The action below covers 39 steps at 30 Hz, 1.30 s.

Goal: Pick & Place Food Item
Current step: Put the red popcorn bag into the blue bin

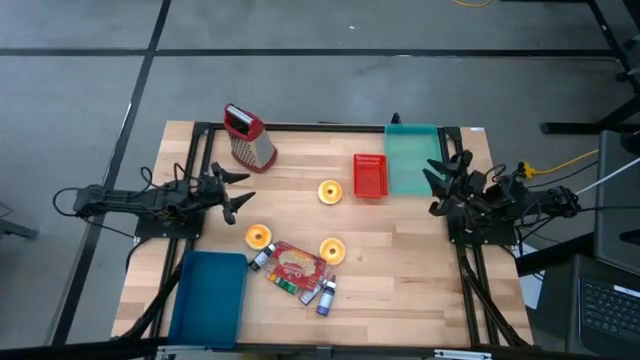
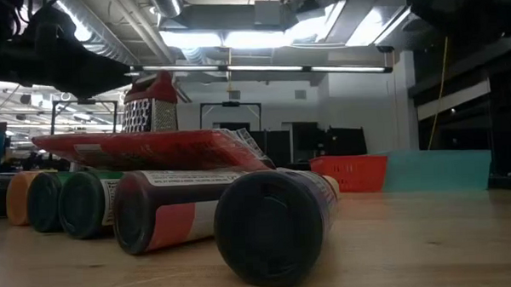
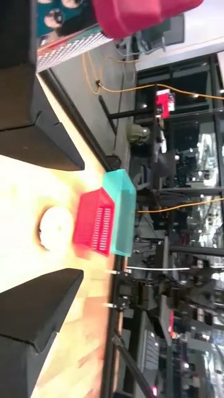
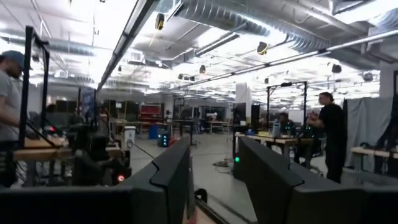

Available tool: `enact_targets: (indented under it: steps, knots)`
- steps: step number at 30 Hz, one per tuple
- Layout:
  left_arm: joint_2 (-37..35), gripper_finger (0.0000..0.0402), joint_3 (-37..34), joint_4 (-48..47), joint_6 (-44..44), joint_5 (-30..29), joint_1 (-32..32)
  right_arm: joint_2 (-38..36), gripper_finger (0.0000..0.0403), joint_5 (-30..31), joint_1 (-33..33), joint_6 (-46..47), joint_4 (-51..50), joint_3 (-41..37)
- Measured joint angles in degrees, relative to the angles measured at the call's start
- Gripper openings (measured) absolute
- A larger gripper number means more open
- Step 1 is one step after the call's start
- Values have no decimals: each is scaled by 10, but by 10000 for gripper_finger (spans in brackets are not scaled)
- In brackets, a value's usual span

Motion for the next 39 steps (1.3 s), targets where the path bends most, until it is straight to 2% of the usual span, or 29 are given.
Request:
enact_targets:
  steps: [7, 15, 19, 22, 24, 31, 39]
  knots:
    - [36, 267, 0, 2, 13, -16, 0, 24, 142, 3, 0, 106, -92, 0]
    - [64, 267, 0, 39, 28, -14, 0, 100, 142, 35, 0, 169, -88, -1]
    - [70, 267, 0, 58, 25, -13, 0, 135, 142, 55, -20, 110, -12, -1]
    - [71, 267, 0, 56, 17, -11, 0, 150, 142, 30, -47, 24, 69, 4]
    - [71, 267, 0, 55, 3, 0, 0, 154, 142, 10, -66, -21, 88, 23]
    - [71, 267, 0, 56, -29, 29, -1, 172, 142, -52, -108, -63, 41, 106]
    - [82, 261, 2, 93, -40, 83, -15, 222, 142, -57, -139, -84, 29, 134]
